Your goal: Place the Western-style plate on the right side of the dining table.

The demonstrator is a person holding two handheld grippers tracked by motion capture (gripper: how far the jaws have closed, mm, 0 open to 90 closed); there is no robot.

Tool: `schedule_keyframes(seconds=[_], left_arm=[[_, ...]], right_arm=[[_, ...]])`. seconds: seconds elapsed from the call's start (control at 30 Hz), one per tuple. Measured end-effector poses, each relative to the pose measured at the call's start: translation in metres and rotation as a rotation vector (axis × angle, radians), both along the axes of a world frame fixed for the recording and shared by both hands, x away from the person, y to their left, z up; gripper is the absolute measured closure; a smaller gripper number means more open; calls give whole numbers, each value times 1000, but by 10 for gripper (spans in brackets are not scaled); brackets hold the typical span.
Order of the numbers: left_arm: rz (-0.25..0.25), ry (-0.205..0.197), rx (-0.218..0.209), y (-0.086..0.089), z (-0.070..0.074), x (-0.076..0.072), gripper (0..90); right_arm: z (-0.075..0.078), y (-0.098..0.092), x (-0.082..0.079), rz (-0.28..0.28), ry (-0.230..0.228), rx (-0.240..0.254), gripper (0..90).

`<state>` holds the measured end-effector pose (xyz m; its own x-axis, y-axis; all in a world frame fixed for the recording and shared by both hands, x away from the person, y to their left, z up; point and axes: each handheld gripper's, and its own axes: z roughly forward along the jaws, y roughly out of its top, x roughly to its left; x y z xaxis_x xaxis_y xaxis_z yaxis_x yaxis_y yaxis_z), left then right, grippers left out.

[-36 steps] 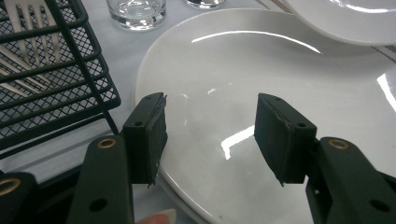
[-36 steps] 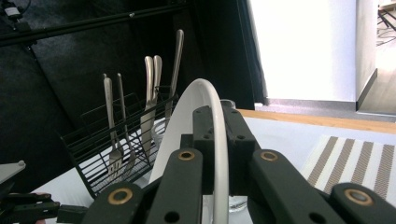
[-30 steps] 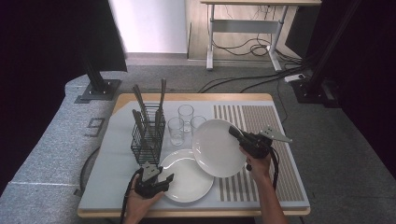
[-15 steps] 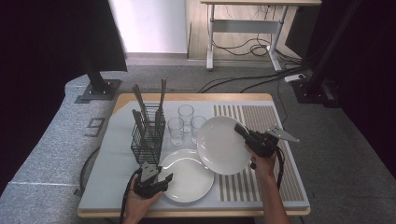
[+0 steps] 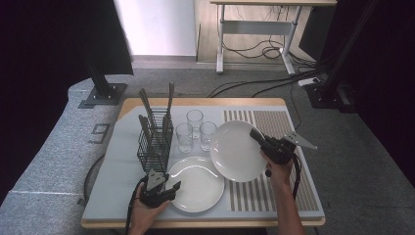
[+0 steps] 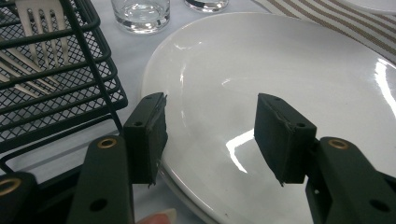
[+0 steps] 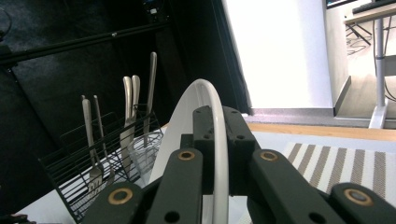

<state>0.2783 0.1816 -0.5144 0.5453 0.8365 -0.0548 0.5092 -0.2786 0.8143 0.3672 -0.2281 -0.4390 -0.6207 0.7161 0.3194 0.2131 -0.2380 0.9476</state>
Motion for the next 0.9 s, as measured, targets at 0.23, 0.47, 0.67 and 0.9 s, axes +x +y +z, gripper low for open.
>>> schedule_keyframes(seconds=[0.23,0.47,0.67,0.9], left_arm=[[1,-1,0,1,0,0,441],[-4,7,-1,0,-1,1,441],[-3,3,-5,0,-1,0,441],[-2,3,-1,1,-1,0,441]], right_arm=[[-2,-6,2,-22,9,6,858],[-6,-15,5,-44,20,23,859],[-8,-23,7,-62,30,30,858],[-9,-26,8,-77,30,30,858]])
